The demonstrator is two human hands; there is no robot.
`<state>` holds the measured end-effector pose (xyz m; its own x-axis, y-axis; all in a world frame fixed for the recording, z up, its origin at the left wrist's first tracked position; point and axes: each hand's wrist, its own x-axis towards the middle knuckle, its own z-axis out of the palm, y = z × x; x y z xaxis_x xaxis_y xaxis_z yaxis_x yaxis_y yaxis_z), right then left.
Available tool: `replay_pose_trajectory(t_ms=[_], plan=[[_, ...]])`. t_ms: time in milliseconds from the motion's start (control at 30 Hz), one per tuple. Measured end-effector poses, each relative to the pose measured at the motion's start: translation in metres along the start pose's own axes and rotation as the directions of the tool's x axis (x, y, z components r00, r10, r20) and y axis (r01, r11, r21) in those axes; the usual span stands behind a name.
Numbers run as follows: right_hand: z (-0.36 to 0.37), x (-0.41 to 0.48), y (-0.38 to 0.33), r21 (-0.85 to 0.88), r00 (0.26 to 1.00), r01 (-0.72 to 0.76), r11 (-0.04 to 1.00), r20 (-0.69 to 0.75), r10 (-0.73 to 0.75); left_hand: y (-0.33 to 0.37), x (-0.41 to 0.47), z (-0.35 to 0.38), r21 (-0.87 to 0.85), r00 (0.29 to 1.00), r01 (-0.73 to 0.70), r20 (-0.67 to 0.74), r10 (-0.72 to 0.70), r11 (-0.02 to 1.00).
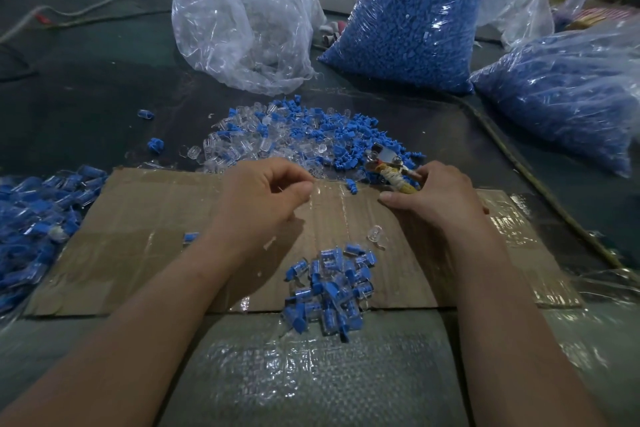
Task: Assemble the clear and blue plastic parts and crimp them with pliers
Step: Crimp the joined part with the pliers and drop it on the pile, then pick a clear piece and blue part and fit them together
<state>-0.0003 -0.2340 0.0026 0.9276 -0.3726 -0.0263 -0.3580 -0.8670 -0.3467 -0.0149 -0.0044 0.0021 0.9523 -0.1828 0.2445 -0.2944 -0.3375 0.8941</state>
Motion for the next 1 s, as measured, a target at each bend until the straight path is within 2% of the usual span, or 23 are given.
replay_pose_trajectory(t_ms=[100, 200, 300, 400, 567, 700, 867, 1000], plan=[[0.0, 0.0, -0.001, -0.008, 1.0, -0.005, 1.0, 0.017, 0.005, -0.004, 0.0, 0.003, 0.168, 0.997, -0.054, -0.046, 0.063, 0.984], [-0.002, -0.003, -0.002, -0.029, 1.0, -0.004, 1.0, 0.03, 0.005, -0.007, 0.001, 0.005, 0.353, 0.992, -0.109, -0.014, 0.122, 0.929], [-0.004, -0.006, -0.004, -0.072, 0.999, 0.0, 0.997, 0.039, 0.003, -0.012, 0.005, 0.004, 0.59, 0.99, -0.125, 0.13, 0.059, 0.798], [-0.006, -0.008, -0.007, -0.103, 0.999, 0.005, 0.995, 0.052, 0.0, -0.018, 0.009, 0.005, 0.749, 0.979, -0.122, 0.198, -0.043, 0.651], [-0.005, -0.009, -0.01, -0.096, 0.999, 0.017, 0.995, 0.039, -0.014, -0.02, 0.011, 0.005, 0.816, 0.971, -0.12, 0.215, -0.104, 0.565], [-0.003, -0.01, -0.013, -0.051, 0.994, 0.076, 0.996, -0.072, -0.08, -0.023, 0.015, 0.009, 0.852, 0.967, -0.155, 0.235, -0.1, 0.5], [-0.002, -0.013, -0.023, 0.104, 0.909, 0.287, 0.952, -0.342, -0.237, -0.023, 0.013, 0.007, 0.818, 0.967, -0.184, 0.25, -0.048, 0.545], [-0.001, -0.018, -0.029, 0.148, 0.851, 0.387, 0.91, -0.437, -0.291, -0.021, 0.013, 0.005, 0.764, 0.975, -0.198, 0.218, 0.043, 0.613]])
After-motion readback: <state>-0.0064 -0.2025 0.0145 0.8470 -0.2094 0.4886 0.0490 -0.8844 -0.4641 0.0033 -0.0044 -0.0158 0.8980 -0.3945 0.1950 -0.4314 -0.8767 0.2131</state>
